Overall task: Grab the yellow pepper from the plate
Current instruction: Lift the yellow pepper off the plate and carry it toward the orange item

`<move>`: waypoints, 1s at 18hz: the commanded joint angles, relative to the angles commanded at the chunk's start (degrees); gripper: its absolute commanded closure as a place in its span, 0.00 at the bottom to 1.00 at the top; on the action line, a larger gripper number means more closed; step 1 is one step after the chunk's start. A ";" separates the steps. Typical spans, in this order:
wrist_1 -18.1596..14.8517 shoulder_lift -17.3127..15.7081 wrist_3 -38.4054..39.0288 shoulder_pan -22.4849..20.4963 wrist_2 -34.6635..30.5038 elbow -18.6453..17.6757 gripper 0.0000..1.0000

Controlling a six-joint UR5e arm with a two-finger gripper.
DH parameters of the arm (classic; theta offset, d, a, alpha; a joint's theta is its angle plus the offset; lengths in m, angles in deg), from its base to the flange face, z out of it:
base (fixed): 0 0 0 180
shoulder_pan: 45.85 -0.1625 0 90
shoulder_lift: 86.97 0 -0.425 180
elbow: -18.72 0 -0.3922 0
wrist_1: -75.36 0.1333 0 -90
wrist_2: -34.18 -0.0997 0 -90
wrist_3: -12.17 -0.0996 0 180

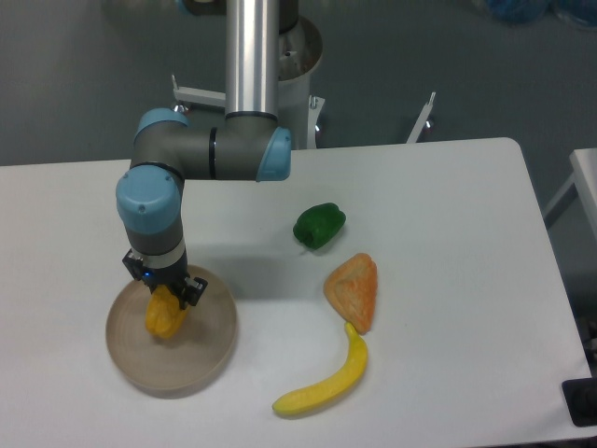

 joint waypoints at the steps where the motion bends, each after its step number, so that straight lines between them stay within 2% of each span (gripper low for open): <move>1: -0.52 -1.14 -1.67 -1.58 0.00 0.18 0.56; 5: -0.70 -4.92 -9.83 -8.26 -0.62 -0.17 0.56; 9: -2.81 -5.89 -21.61 -15.64 -0.88 0.00 0.56; 12: -3.08 -7.47 -30.48 -21.27 -0.88 0.00 0.56; 15: -2.99 -7.48 -37.61 -25.05 -1.14 -0.52 0.56; 18: -2.82 -7.48 -40.18 -26.64 -3.42 -0.79 0.56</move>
